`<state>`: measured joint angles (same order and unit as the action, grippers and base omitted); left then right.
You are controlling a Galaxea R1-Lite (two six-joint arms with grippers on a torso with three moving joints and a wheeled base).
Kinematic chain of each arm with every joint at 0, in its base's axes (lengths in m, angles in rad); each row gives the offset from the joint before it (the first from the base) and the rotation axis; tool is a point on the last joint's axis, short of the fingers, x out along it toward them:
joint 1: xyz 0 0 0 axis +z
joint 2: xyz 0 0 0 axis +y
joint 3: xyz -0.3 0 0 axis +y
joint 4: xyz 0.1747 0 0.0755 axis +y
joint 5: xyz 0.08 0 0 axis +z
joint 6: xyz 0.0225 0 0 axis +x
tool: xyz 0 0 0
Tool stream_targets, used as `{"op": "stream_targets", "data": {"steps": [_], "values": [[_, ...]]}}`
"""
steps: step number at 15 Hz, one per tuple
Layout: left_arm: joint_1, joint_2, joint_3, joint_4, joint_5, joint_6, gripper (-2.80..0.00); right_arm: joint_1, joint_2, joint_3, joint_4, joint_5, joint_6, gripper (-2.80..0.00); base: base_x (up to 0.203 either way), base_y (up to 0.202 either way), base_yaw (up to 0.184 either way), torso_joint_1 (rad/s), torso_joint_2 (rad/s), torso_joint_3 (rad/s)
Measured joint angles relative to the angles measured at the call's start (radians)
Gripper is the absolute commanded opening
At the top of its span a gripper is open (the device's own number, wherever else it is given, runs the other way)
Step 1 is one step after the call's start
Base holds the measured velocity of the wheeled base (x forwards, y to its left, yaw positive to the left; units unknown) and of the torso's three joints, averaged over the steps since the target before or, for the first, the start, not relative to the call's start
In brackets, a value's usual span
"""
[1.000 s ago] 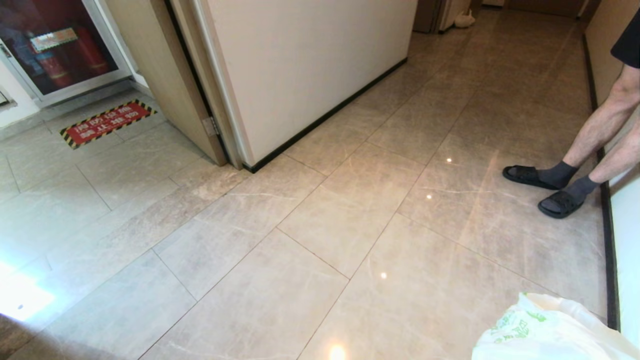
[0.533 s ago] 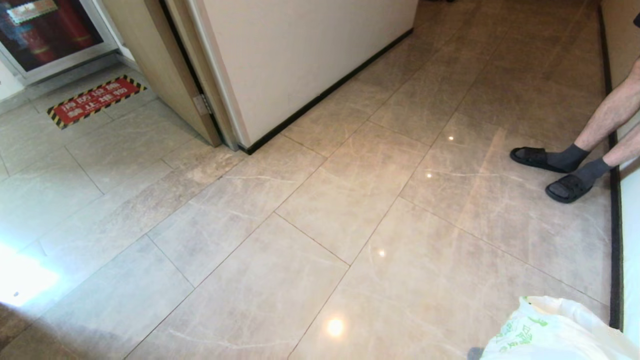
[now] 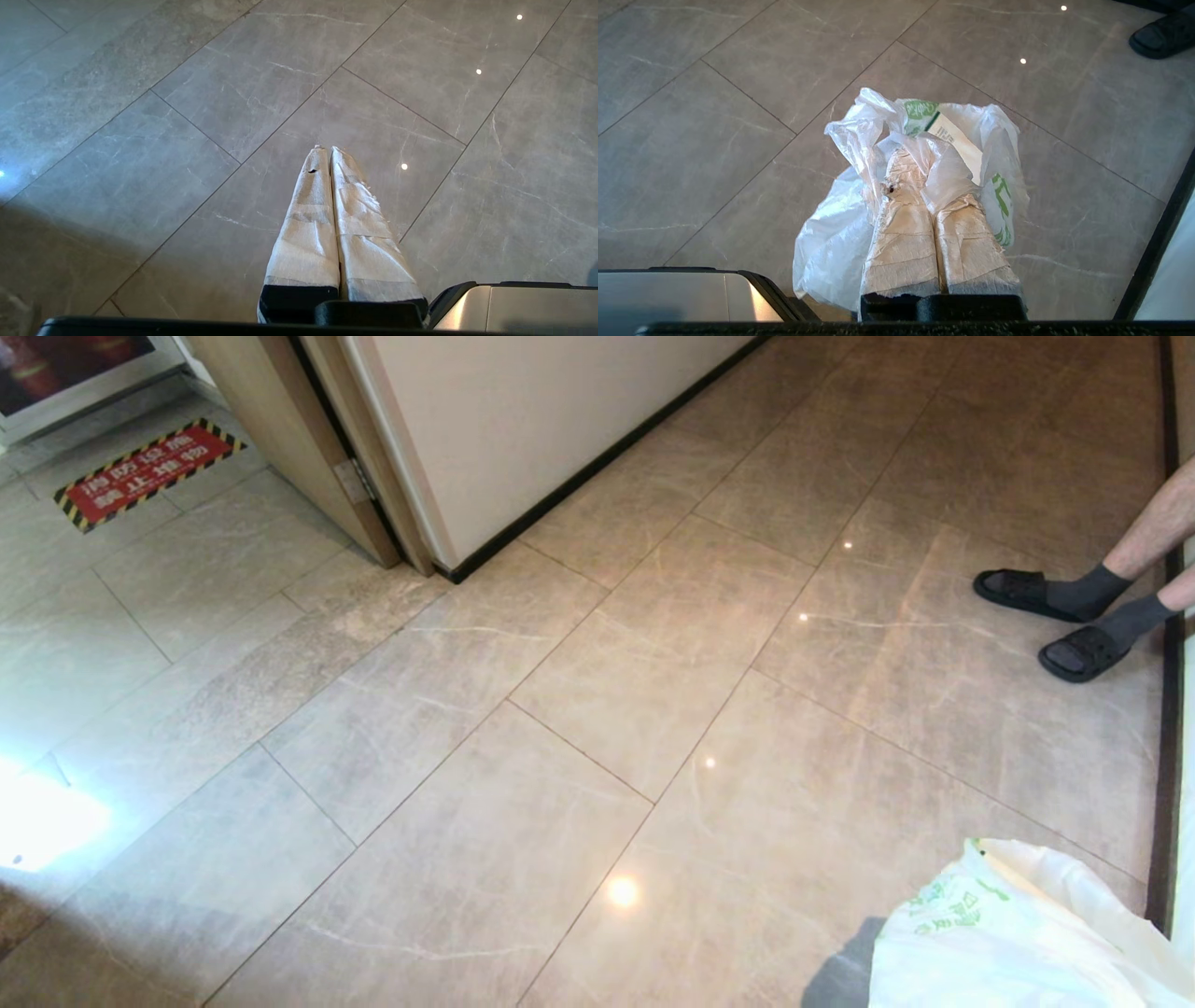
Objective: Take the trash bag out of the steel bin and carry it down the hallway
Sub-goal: Put the trash bag at the door
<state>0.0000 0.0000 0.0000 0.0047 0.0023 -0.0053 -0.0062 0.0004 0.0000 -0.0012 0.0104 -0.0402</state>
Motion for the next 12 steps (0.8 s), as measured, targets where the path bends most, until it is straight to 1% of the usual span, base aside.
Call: {"op": "stream_targets", "data": {"steps": [6,9,11,12], "values": [[0.0,0.0,0.0,0.0,0.0,0.0,-2.8,0.0,0.001,-0.004,0.008,0.0,0.0,-2.8,0.0,0.0,0.0,0.001,0.0,-0.194],[0.0,0.0,0.0,-0.001,0.0,0.004,-2.8,0.0,0.001,-0.004,0.001,-0.001,0.001,-2.8,0.0,0.0,0.0,0.001,0.0,-0.056],[0.0,0.0,0.0,0.0,0.0,0.004,-2.8,0.0,0.003,-0.05,0.041,-0.002,-0.001,-2.8,0.0,0.0,0.0,0.001,0.0,-0.017],[0.0,0.0,0.0,0.0,0.0,0.004,-2.8,0.001,0.011,-0.119,0.076,-0.003,-0.004,-2.8,0.0,0.0,0.0,0.0,0.0,0.0]]}}
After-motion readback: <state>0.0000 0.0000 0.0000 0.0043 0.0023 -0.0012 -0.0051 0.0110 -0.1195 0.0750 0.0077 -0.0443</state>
